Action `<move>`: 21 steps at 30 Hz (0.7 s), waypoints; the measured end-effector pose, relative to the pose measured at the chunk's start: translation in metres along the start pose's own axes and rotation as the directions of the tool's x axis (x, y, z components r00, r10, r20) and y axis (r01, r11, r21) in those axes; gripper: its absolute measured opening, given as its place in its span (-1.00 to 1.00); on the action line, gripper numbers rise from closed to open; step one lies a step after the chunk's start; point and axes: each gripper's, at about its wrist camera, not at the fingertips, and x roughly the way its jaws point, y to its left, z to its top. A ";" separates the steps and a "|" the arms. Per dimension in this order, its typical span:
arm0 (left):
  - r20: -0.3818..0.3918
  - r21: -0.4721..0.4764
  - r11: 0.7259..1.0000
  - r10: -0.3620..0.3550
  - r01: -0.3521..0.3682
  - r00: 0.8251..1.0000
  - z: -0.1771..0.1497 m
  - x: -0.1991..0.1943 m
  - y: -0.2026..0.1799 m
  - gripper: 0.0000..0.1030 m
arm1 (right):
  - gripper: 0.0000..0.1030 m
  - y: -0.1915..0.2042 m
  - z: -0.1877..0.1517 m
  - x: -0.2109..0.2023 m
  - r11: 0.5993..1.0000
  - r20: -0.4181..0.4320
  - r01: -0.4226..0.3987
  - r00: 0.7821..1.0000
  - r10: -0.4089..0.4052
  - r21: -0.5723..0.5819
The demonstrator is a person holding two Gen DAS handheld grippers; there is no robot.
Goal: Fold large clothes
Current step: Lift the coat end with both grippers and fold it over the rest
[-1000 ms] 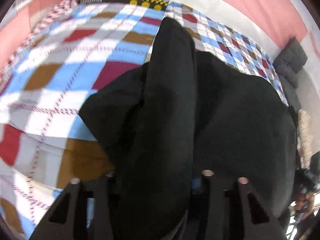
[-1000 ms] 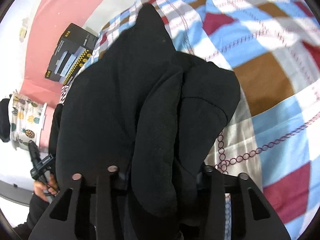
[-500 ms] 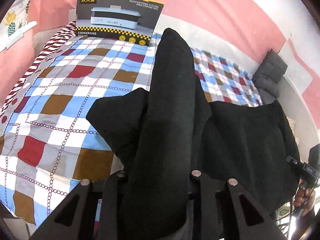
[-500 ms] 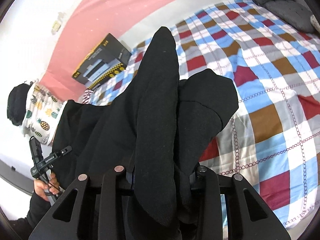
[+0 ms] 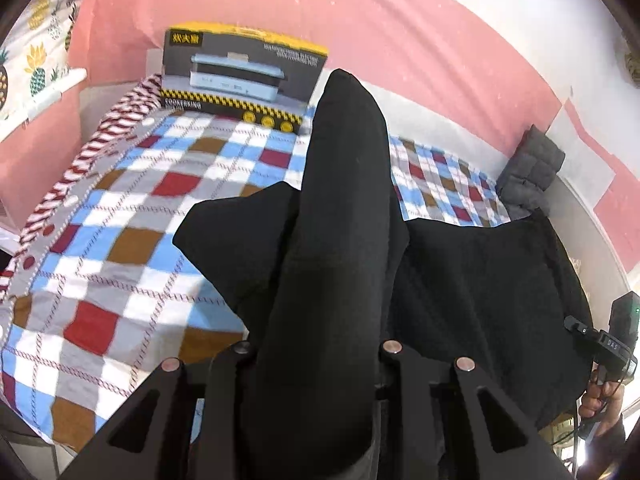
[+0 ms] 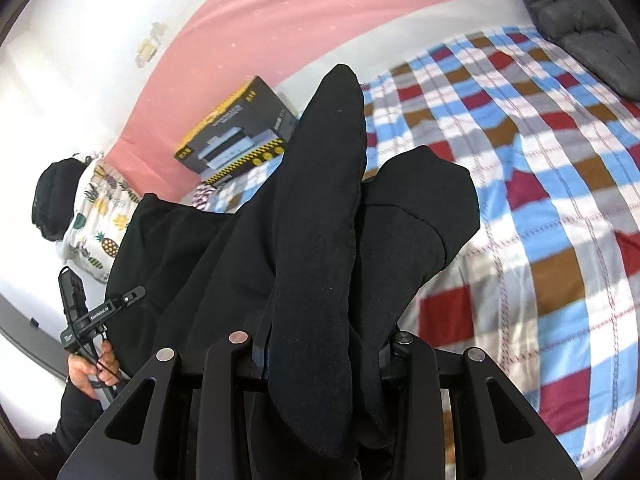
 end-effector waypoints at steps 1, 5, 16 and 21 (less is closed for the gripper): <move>0.010 0.000 1.000 0.001 -0.001 1.000 0.004 -0.003 0.002 -0.46 | -0.34 0.004 0.004 0.002 1.000 0.006 -0.006 1.000 0.006 -0.007; 0.049 0.007 1.000 0.010 -0.010 0.999 0.025 -0.008 0.012 -0.46 | -0.34 0.017 0.020 0.013 0.999 0.026 -0.030 0.999 0.031 -0.030; 0.088 0.010 0.998 0.056 -0.057 0.995 0.084 0.018 0.047 -0.46 | -0.34 0.037 0.062 0.073 0.995 0.039 -0.079 0.996 0.081 -0.058; 0.092 0.010 0.998 0.063 -0.064 0.994 0.108 0.039 0.062 -0.46 | -0.34 0.038 0.081 0.104 0.994 0.037 -0.091 0.995 0.093 -0.058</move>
